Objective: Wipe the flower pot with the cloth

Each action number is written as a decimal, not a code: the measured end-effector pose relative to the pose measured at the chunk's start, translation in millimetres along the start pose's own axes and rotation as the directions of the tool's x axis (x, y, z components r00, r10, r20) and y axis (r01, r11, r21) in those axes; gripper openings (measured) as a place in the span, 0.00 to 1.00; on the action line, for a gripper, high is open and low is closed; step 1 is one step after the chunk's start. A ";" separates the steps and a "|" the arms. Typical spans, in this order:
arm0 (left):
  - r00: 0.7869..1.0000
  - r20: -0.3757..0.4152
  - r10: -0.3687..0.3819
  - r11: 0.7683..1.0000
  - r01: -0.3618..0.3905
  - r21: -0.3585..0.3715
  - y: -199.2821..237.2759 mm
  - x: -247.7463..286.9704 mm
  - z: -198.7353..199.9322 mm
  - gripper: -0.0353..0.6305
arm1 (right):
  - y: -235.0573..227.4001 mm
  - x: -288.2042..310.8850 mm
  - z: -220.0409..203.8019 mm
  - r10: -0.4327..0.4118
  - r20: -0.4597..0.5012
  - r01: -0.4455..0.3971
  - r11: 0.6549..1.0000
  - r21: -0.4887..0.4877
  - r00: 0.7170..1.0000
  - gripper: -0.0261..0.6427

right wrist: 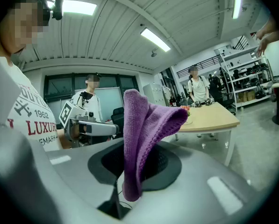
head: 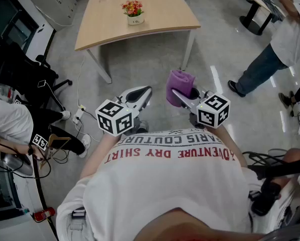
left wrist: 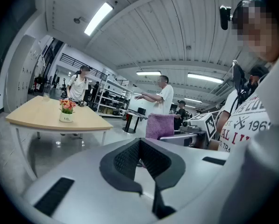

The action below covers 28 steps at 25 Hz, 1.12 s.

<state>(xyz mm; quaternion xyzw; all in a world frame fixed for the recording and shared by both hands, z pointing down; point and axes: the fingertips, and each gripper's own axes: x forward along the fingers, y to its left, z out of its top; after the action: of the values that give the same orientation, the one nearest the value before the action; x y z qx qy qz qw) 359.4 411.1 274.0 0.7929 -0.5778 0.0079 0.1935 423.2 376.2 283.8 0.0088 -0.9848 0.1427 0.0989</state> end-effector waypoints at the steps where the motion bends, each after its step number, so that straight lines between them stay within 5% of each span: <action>1: 1.000 -0.001 0.000 1.000 0.000 0.002 -1.8 0.1 0.3 0.06 | -0.3 -1.9 -1.0 0.000 0.000 0.000 1.000 0.000 1.000 0.13; 28: 0.999 -0.031 0.016 0.999 -0.017 -0.027 5.8 15.8 -7.6 0.06 | -19.8 -2.6 -11.4 0.020 0.001 -0.020 0.996 0.083 1.000 0.13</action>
<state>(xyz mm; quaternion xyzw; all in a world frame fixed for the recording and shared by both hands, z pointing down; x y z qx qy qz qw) 360.9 397.6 286.4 0.7851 -0.5814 0.0140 0.2133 428.9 360.4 299.5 0.0029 -0.9781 0.1843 0.0968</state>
